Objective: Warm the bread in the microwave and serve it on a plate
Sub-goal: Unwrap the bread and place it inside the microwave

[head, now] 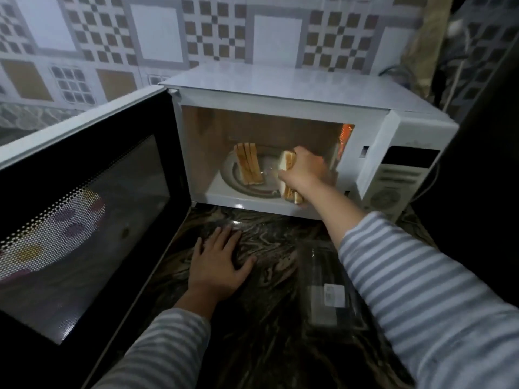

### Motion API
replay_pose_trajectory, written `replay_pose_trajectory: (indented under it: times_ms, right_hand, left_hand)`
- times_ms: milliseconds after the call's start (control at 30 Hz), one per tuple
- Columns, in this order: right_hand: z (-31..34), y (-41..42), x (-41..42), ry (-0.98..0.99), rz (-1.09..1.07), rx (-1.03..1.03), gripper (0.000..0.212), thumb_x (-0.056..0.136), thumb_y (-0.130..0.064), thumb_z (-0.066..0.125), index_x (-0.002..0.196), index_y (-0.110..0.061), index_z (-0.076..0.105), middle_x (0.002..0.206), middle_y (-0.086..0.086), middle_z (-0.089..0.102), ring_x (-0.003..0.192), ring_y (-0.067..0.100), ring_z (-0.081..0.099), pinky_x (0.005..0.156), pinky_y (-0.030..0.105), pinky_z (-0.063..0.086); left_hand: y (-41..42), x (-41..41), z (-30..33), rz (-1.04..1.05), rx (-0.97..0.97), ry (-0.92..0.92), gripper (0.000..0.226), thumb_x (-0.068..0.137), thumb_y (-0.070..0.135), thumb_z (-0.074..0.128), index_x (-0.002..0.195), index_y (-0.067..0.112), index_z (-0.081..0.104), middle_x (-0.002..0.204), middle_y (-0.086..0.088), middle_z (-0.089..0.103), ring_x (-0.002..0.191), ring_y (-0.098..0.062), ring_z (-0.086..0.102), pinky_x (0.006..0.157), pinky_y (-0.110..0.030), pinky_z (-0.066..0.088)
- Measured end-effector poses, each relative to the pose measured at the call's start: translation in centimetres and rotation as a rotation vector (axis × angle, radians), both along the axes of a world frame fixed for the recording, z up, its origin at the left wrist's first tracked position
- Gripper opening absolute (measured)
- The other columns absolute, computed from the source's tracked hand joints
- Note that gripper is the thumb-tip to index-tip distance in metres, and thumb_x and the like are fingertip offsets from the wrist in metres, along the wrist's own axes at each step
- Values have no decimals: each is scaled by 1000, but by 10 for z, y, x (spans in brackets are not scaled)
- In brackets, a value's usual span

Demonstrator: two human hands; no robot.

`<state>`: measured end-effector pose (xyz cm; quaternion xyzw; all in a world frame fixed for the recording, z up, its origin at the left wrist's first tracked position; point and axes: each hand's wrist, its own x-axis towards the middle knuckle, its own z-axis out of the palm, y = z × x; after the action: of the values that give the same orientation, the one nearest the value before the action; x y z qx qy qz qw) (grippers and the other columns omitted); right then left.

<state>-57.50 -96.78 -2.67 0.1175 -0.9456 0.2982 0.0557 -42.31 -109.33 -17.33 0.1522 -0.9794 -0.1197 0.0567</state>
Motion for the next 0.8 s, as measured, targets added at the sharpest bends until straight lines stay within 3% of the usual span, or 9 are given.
replay_pose_trajectory:
  times_ms: [67,167,300,467,667,800]
  right_hand:
    - [-3,-14,-22,-7,-41,-1,44,90,-45,56,126,-20,56,118,7,64,108,30,61,73,29,41]
    - [-7,-33,-52,-47,-57,49,42,90,-37,58,129,-26,51,126,6,59,114,29,57,75,31,45]
    - [-15,-53,-77,-91,-43,14,46,87,-27,64,131,-25,52,130,8,58,118,32,56,94,45,49]
    - [-30,-63,-93,-52,-45,33,39,90,-27,60,128,-19,55,125,13,62,115,33,58,91,43,51]
    - [-38,-62,-94,-29,1,60,51,90,-28,60,137,-34,42,132,11,57,119,35,55,93,46,49]
    - [-27,-58,-88,-112,6,21,76,90,-42,58,150,-43,11,140,10,49,125,34,49,97,46,46]
  left_hand:
    - [-2,-1,0,3,-7,4,93,68,80,4,150,37,18,160,14,7,147,-9,0,119,-42,-1]
    - [-4,-1,-1,-6,-6,2,89,71,79,6,150,39,15,160,14,4,147,-8,-3,119,-42,-3]
    - [-5,-2,-3,-4,2,45,80,79,77,19,149,39,17,160,15,5,147,-6,-4,119,-41,-4]
    - [-5,-2,-3,-5,-4,56,78,81,77,22,149,39,16,159,16,4,146,-5,-5,119,-41,-6]
    - [-6,-2,-6,-1,-4,68,77,81,76,24,148,40,17,159,16,5,146,-4,-5,119,-42,-5]
    - [-6,-2,-5,-3,-2,56,78,80,77,21,149,41,17,159,16,5,146,-5,-5,119,-42,-5]
